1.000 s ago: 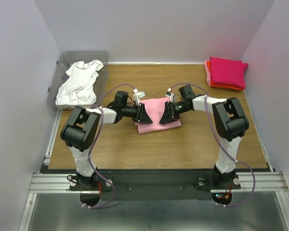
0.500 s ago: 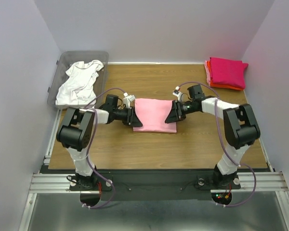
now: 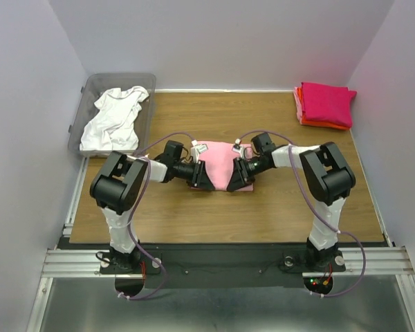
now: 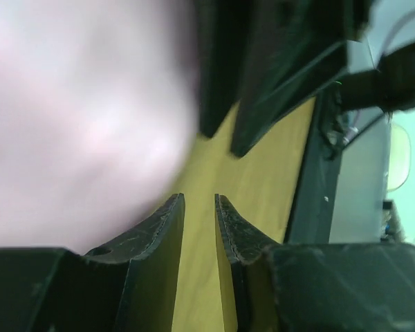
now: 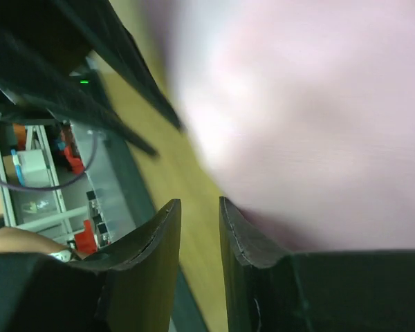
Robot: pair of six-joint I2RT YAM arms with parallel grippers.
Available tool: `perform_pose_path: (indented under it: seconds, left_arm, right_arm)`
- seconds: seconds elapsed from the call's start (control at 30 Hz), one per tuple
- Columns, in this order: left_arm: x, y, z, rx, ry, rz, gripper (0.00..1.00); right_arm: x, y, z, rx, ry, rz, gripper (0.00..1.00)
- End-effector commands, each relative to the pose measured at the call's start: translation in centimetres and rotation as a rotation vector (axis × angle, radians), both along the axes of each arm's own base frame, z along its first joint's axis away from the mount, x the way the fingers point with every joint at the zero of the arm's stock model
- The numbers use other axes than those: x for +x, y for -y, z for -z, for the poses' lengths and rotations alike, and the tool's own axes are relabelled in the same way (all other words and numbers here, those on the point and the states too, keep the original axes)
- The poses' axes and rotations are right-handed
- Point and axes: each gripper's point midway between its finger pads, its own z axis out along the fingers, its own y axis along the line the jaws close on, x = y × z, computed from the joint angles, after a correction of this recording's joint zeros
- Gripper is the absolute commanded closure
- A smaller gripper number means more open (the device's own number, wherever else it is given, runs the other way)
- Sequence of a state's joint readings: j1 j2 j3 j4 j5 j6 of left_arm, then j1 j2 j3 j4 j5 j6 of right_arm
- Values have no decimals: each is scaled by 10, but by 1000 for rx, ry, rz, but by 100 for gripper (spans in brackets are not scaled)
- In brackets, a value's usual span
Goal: Fold and stack the t-shirts
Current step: Fold the tshirt
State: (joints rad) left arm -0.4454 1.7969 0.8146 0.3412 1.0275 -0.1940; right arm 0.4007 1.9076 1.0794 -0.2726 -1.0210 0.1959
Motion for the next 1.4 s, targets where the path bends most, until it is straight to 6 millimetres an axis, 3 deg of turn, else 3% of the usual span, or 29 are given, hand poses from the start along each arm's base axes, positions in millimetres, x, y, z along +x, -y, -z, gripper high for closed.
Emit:
perform_pose_path:
  seconds: [0.0, 0.07, 0.13, 0.2, 0.3, 0.33, 0.4, 0.47, 0.53, 0.57, 0.63, 0.67, 0.73, 0.77, 0.8, 0.87, 0.93, 0.97, 1.13, 1.2, 1.27, 1.37]
  left_arm:
    - [27, -21, 23, 3, -77, -105, 64]
    - [31, -35, 32, 5, -101, -133, 64]
    - [23, -42, 41, 34, -126, -126, 64]
    - [21, -44, 37, 28, -120, -110, 64]
    - [14, -42, 11, -11, -95, -66, 64]
    - [16, -39, -12, -51, -48, -38, 64]
    - [18, -36, -46, -100, 24, -11, 64]
    - [35, -30, -77, -132, 108, -7, 64]
    - [55, -27, -93, -140, 152, -25, 64]
    - [77, -23, -100, -140, 188, -43, 64]
    - [104, -21, -101, -122, 217, -89, 64]
    - [121, -18, -112, -135, 228, -118, 64]
    - [147, -14, -105, -139, 241, -163, 64]
    - [161, -12, -119, -188, 253, -191, 64]
    - [169, -11, -106, -191, 219, -207, 64]
    - [186, -12, -106, -209, 209, -253, 65]
    - [203, -13, -88, -202, 195, -290, 65]
    - [212, -13, -90, -209, 205, -298, 65]
    - [241, -24, -35, -168, 70, -418, 67]
    - [247, -33, -17, -150, 23, -465, 68]
    - [254, -47, -10, -142, -7, -518, 68]
    - [252, -54, -29, -151, 58, -497, 68]
  right_arm:
    - [9, 18, 37, -57, 3, 31, 67]
    - [13, 30, 47, -69, -9, 54, 67]
    - [11, 39, 55, -86, -23, 67, 67]
    - [9, 45, 56, -102, -6, 63, 67]
    - [0, 40, 18, -16, 13, 12, 66]
    - [6, 36, -11, 30, 77, 4, 67]
    - [12, 33, -40, 67, 127, 4, 66]
    - [32, 32, -71, 73, 236, 29, 66]
    - [50, 33, -81, 66, 279, 54, 66]
    - [70, 37, -80, 48, 303, 81, 66]
    - [92, 44, -74, 22, 308, 121, 66]
    - [109, 53, -58, -10, 288, 159, 66]
    - [137, 60, -55, -32, 310, 204, 66]
    - [154, 68, -46, -40, 295, 235, 67]
    - [163, 72, -40, -40, 284, 249, 67]
    - [179, 83, -30, -52, 274, 285, 67]
    - [196, 91, -13, -63, 258, 309, 67]
    - [201, 92, -7, -68, 250, 314, 67]
    - [225, 97, 31, -115, 221, 347, 68]
    - [236, 98, 31, -132, 248, 358, 68]
    - [244, 100, 30, -139, 268, 365, 68]
    - [258, 99, 12, -128, 318, 373, 66]
